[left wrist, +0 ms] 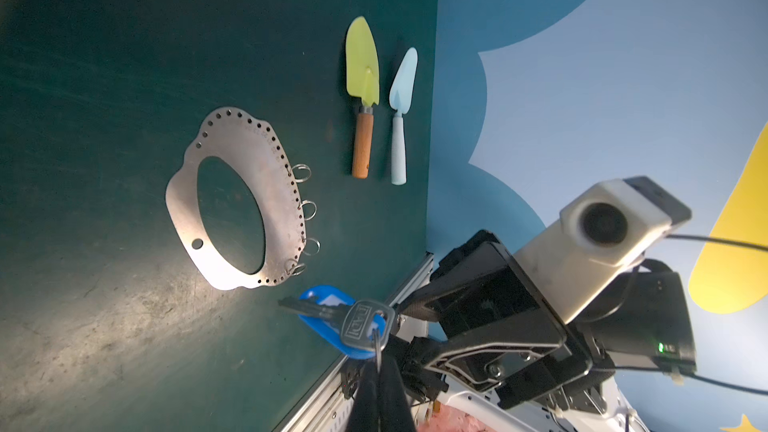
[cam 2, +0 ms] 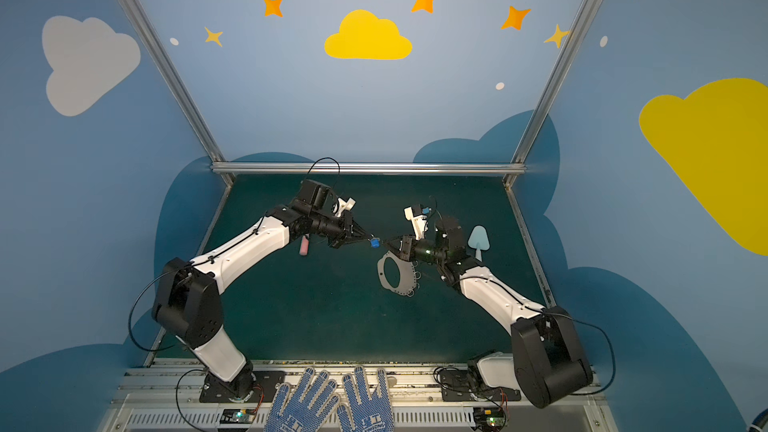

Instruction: Put the keys on the keyring

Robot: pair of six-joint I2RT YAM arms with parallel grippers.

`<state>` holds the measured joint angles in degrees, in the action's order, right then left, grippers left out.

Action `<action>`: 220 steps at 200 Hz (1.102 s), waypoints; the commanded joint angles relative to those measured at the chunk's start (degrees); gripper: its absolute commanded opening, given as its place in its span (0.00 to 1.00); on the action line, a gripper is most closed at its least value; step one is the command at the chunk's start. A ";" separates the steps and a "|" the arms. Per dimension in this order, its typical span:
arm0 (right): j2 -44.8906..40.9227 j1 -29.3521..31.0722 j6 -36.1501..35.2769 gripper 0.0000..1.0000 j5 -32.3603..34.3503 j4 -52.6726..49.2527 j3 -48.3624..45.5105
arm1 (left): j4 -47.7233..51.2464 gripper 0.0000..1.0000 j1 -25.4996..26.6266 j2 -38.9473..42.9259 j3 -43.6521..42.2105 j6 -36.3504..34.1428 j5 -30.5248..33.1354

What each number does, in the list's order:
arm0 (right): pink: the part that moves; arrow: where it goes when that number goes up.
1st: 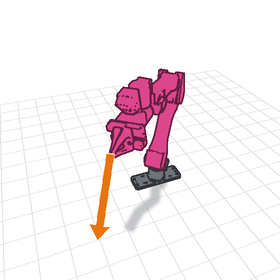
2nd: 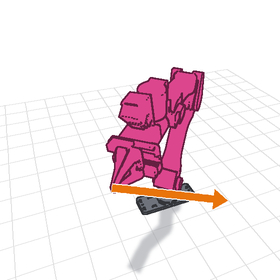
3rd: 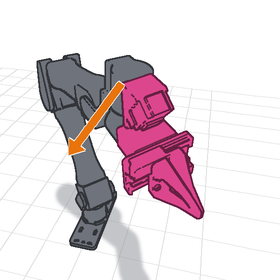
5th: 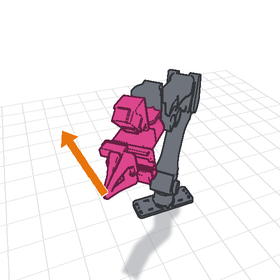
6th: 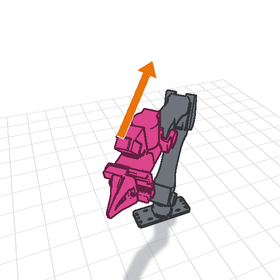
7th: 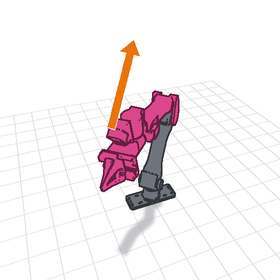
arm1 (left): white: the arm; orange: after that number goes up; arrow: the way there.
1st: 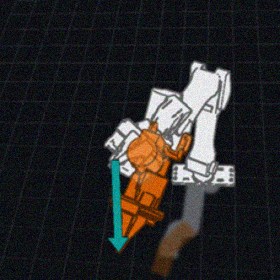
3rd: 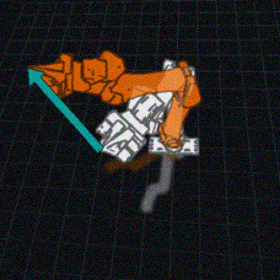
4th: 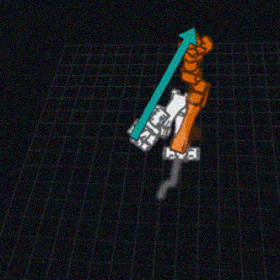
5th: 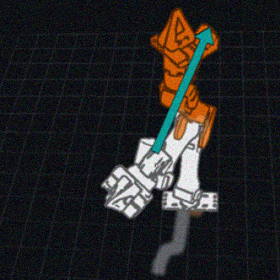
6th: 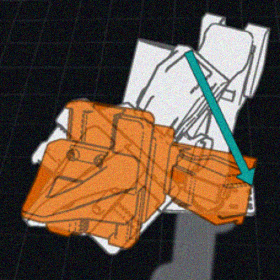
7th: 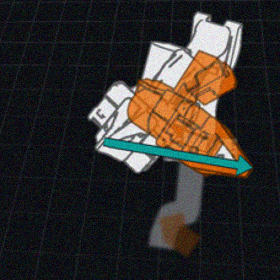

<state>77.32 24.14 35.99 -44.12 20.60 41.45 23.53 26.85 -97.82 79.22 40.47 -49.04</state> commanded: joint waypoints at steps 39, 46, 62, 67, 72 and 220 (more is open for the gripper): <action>7.69 -1.99 16.59 0.32 -11.94 25.40 -1.20 | 5.13 0.04 0.20 -1.62 2.83 -4.38 -6.01; 8.78 -1.94 17.57 0.32 -12.59 27.07 -1.11 | 5.33 0.04 0.33 -1.67 2.98 -4.61 -6.24; 10.60 -2.15 19.92 0.32 -13.58 30.63 -1.19 | 5.81 0.04 0.64 -1.69 3.38 -5.14 -6.44; 11.00 -2.08 20.50 0.32 -13.87 31.66 -1.27 | 5.89 0.04 0.68 -1.70 3.47 -5.22 -6.66; 11.53 -2.10 21.16 0.33 -14.30 32.74 -1.35 | 5.96 0.04 0.66 -1.69 3.43 -5.32 -6.89; 23.37 -1.67 39.69 0.04 -20.09 60.00 -2.03 | 6.71 0.04 0.14 -1.68 3.70 -6.98 -7.06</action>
<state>99.66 22.22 71.77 -62.46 73.63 39.40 29.65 27.44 -99.13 81.87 34.74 -55.79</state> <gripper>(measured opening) 0.082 0.047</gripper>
